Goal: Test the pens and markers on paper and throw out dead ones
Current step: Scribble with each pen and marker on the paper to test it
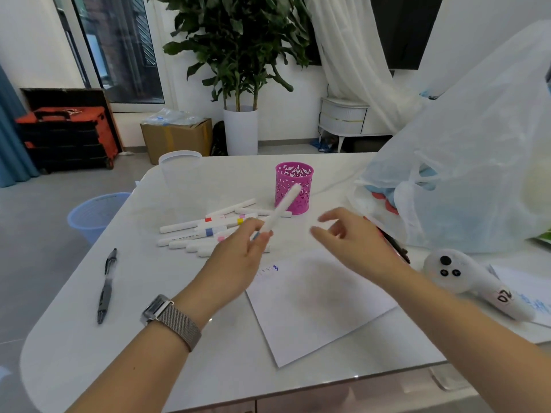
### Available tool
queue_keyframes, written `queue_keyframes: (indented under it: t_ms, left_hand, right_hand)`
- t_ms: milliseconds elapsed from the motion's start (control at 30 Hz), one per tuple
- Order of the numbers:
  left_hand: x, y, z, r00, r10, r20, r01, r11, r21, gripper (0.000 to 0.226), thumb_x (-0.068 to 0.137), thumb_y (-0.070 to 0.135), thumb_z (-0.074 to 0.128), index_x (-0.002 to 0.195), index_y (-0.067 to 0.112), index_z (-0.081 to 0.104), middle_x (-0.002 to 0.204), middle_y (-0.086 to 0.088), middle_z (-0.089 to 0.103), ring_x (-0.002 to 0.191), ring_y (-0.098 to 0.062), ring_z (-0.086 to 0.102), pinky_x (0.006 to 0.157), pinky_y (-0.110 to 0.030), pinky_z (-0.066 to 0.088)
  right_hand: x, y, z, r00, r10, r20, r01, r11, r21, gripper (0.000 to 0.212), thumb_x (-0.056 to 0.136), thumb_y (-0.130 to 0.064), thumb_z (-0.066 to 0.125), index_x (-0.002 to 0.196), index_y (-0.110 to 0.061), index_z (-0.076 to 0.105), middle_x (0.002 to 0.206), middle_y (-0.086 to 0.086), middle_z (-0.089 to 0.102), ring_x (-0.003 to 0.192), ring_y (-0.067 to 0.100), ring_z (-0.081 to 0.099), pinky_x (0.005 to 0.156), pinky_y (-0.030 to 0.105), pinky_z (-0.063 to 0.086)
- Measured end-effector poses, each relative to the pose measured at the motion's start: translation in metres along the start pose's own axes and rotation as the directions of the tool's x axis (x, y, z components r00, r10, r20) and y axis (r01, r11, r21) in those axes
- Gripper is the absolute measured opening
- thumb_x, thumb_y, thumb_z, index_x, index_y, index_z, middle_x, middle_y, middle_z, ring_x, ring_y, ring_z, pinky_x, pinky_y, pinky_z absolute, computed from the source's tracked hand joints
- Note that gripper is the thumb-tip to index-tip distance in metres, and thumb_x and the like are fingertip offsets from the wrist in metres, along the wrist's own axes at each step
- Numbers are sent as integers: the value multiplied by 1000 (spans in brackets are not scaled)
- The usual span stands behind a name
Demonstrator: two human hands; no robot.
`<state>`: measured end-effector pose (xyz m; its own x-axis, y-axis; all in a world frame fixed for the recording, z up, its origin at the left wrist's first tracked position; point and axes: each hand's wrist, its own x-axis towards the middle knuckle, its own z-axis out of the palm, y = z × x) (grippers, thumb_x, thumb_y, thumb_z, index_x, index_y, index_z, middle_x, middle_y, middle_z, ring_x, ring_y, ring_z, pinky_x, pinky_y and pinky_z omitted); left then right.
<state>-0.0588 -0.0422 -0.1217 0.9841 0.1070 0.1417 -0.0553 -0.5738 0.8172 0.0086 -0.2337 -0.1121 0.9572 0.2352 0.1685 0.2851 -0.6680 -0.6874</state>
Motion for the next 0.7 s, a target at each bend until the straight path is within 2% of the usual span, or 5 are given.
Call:
queue_keyframes:
  t_ms: [167, 333, 467, 633, 700]
  left_hand:
    - [-8, 6, 2, 966, 108, 236, -114, 993, 10, 18, 99, 32, 39, 109, 34, 54, 66, 15, 50, 59, -3, 44, 57, -23, 38]
    - [-14, 13, -1, 968, 84, 235, -176, 898, 404, 27, 100, 38, 26, 79, 28, 40, 73, 7, 45, 65, -7, 43, 62, -25, 36]
    - [-15, 20, 2, 961, 145, 234, -236, 872, 429, 34, 99, 42, 22, 71, 26, 33, 69, 8, 42, 64, -12, 40, 65, -34, 36]
    - [-27, -26, -49, 995, -50, 86, 16, 935, 355, 33, 100, 29, 32, 69, 18, 40, 67, 5, 43, 73, -19, 42, 67, -28, 32]
    - [-35, -36, -68, 993, -98, -63, 111, 966, 233, 36, 99, 33, 32, 69, 14, 41, 66, 3, 42, 68, -18, 41, 66, -29, 33]
  right_hand:
    - [-15, -35, 23, 970, 12, 243, -147, 827, 543, 28, 88, -39, 63, 79, -12, 59, 49, -8, 50, 45, 7, 41, 43, 21, 31]
    - [-9, -40, 11, 941, 180, 286, -330, 671, 664, 22, 91, -12, 53, 70, -9, 49, 45, 6, 50, 39, 12, 32, 37, 18, 21]
    - [-4, -42, 0, 941, 178, 287, -330, 664, 671, 24, 88, -3, 48, 65, -10, 44, 42, 5, 42, 35, 9, 27, 34, 15, 17]
    - [10, 15, -49, 904, 427, -21, -193, 452, 871, 30, 88, -6, 43, 62, -17, 35, 38, -2, 30, 28, 4, 24, 32, 9, 14]
    - [6, 35, -46, 886, 462, 33, -260, 438, 861, 27, 89, -10, 46, 63, -14, 40, 38, 0, 36, 31, 6, 30, 32, 10, 19]
